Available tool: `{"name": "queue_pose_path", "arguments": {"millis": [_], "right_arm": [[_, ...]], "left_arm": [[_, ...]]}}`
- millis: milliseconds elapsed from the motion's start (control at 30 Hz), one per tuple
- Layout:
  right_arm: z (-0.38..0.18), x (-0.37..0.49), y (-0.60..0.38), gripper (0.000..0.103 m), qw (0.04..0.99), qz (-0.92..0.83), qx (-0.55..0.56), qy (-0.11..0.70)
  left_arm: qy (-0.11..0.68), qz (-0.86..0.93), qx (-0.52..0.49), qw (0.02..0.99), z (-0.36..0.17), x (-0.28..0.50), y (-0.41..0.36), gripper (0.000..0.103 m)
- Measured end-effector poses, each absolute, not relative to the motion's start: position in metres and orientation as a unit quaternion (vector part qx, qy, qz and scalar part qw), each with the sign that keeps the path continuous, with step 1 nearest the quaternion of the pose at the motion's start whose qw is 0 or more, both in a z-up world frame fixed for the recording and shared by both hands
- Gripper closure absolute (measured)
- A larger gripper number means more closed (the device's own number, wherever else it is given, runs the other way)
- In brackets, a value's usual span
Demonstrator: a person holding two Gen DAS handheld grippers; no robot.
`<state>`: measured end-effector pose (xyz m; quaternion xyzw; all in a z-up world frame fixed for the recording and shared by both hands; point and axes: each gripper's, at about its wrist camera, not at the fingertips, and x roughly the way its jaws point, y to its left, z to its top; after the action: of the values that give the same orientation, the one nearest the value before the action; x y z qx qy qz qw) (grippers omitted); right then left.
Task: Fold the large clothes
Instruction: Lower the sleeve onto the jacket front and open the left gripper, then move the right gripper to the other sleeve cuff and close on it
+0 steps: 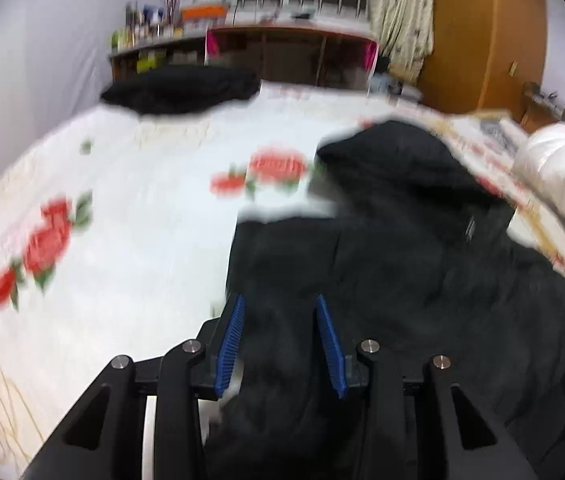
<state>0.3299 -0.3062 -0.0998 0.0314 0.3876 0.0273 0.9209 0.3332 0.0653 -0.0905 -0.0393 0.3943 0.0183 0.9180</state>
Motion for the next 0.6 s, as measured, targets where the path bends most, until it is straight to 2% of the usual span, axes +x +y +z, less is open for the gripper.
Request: {"name": "queue_pose_path", "arguments": {"millis": [67, 100, 133, 300, 600], "right_arm": [[-0.124, 0.332, -0.309, 0.067, 0.909, 0.029, 0.031, 0.415], [-0.132, 0.333, -0.311, 0.067, 0.906, 0.031, 0.032, 0.421], [-0.131, 0.334, -0.313, 0.067, 0.905, 0.031, 0.037, 0.423], [-0.102, 0.321, -0.314, 0.067, 0.906, 0.031, 0.034, 0.421], [-0.061, 0.224, -0.360, 0.065, 0.916, -0.004, 0.070, 0.396]], "left_arm": [[0.422, 0.009, -0.047, 0.905, -0.116, 0.336, 0.072, 0.058], [0.424, 0.010, -0.054, 0.904, -0.118, 0.337, 0.075, 0.054], [0.428, 0.017, -0.057, 0.902, -0.117, 0.339, 0.077, 0.053], [0.424, 0.039, -0.040, 0.904, -0.090, 0.330, 0.074, 0.058], [0.380, 0.016, -0.030, 0.925, -0.032, 0.244, 0.065, 0.058]]}}
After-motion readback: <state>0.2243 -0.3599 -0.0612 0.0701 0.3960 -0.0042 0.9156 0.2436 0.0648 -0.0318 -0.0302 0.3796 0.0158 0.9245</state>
